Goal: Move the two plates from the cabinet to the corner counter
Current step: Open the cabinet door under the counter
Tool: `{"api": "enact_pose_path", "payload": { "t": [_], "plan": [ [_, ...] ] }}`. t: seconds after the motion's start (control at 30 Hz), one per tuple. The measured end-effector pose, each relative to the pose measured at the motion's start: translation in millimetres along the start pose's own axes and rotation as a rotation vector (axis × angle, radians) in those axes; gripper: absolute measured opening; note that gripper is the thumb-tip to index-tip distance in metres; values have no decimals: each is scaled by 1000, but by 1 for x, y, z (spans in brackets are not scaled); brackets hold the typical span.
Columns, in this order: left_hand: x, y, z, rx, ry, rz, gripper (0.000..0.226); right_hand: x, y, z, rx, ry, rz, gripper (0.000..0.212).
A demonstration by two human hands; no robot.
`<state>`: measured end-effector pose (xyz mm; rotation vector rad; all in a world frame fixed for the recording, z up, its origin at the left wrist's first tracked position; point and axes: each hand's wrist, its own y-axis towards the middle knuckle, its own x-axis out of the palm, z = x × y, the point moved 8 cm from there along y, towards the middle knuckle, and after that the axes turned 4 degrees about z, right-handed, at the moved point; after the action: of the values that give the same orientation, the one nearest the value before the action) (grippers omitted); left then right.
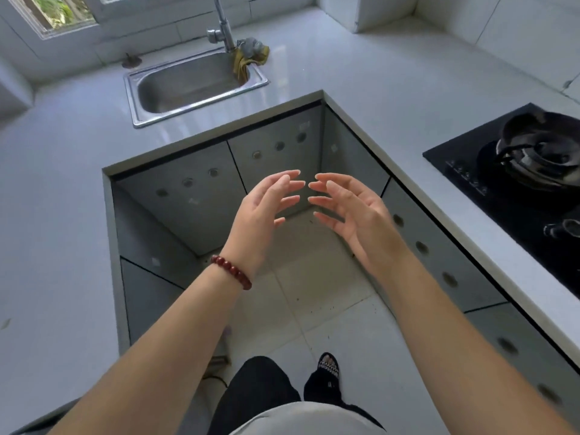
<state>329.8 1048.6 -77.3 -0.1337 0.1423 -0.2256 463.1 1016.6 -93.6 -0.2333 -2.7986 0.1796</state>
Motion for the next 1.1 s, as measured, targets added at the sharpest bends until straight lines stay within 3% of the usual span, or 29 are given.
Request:
{"api": "enact_pose_path", "payload": {
  "t": [0.23, 0.53, 1.1],
  "plan": [
    [0, 86, 3, -7, -5, -96, 34, -10, 66, -3, -3, 4, 127, 24],
    [1, 196, 30, 34, 28, -362, 35, 1, 146, -15, -77, 64, 351, 20],
    [100, 276, 38, 34, 80, -660, 34, -89, 185, -25, -127, 177, 690, 23]
  ]
}}
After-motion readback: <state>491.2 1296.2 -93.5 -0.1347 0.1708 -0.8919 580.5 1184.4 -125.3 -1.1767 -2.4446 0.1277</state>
